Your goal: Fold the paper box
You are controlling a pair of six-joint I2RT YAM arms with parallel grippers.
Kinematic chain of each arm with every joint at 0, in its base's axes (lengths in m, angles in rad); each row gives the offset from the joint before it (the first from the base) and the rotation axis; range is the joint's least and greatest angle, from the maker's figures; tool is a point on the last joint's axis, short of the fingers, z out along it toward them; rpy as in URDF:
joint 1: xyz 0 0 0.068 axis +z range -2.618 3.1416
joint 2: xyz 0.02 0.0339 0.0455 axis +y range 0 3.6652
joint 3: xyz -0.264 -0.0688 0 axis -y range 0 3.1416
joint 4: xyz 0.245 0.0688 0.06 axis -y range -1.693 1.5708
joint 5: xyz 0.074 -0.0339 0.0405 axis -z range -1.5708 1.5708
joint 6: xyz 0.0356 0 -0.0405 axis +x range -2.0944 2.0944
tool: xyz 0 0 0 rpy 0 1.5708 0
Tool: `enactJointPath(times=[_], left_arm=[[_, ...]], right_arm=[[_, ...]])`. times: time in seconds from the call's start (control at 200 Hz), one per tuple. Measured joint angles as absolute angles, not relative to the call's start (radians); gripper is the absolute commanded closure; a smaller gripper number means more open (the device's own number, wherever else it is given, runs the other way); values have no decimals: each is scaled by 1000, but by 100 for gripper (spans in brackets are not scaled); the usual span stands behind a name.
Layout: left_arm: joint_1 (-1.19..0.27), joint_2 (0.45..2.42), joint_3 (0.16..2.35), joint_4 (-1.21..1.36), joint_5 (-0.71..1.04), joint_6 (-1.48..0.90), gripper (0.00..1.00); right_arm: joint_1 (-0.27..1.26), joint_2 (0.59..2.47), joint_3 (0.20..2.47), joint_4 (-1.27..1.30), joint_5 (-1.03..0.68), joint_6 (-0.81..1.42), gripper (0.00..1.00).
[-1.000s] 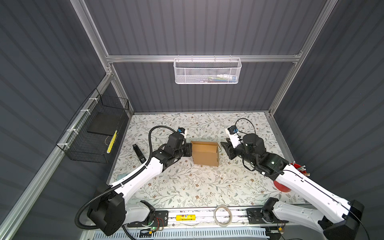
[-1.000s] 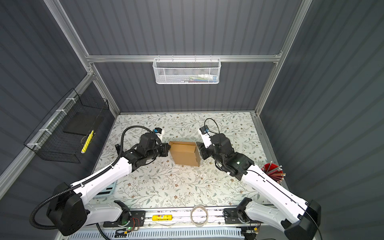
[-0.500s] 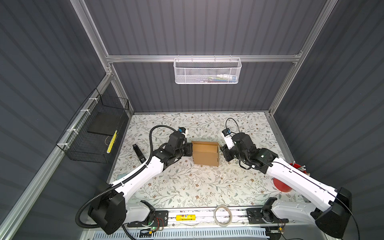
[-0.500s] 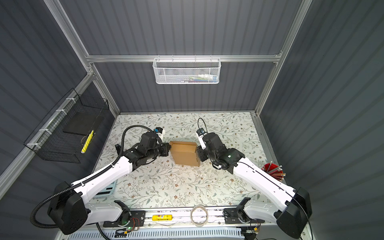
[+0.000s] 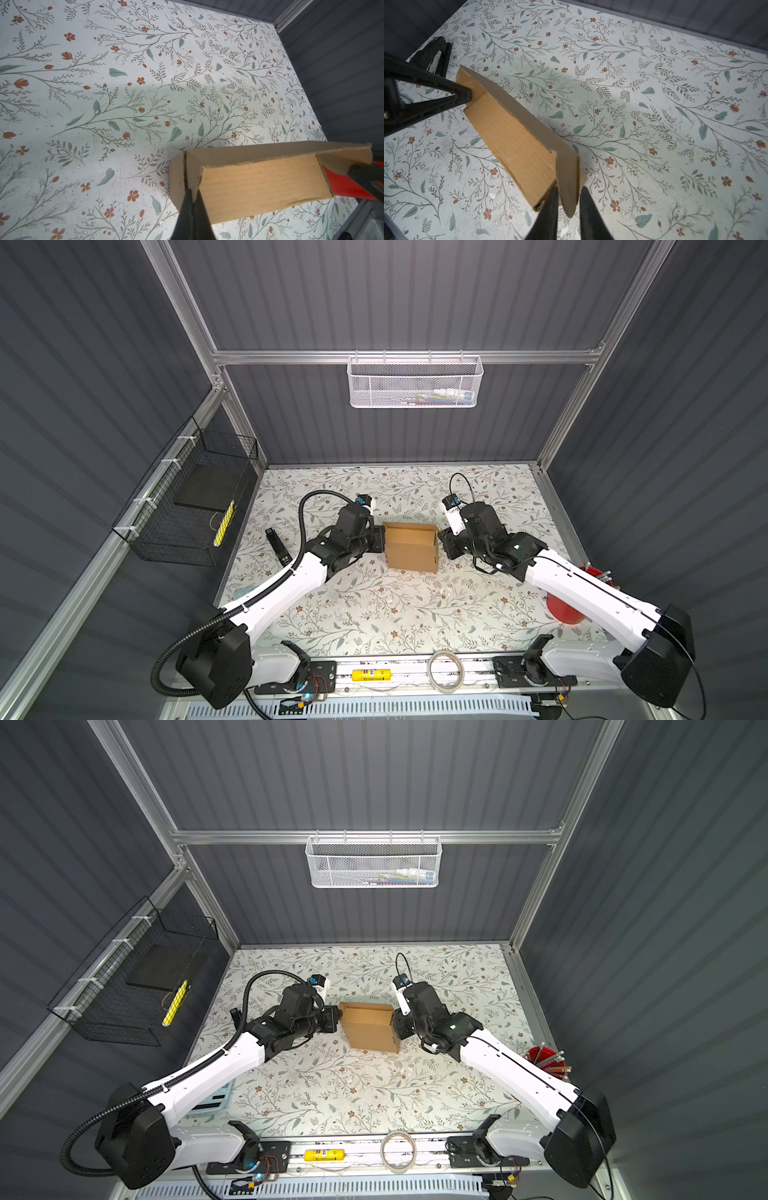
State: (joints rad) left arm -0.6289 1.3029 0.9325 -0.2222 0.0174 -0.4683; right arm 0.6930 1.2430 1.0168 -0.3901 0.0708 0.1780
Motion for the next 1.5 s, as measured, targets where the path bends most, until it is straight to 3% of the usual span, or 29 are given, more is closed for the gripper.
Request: enactJointPath(times=[0.5,1.501], left_arm=[[-630,1303,962,-275,37,-469,100],[-630,1312,988,-311,75,-468,100]], right_arm=[[693,1253,1017,-368,44,205,89],[685,1289,1041,-426,23,326,90]])
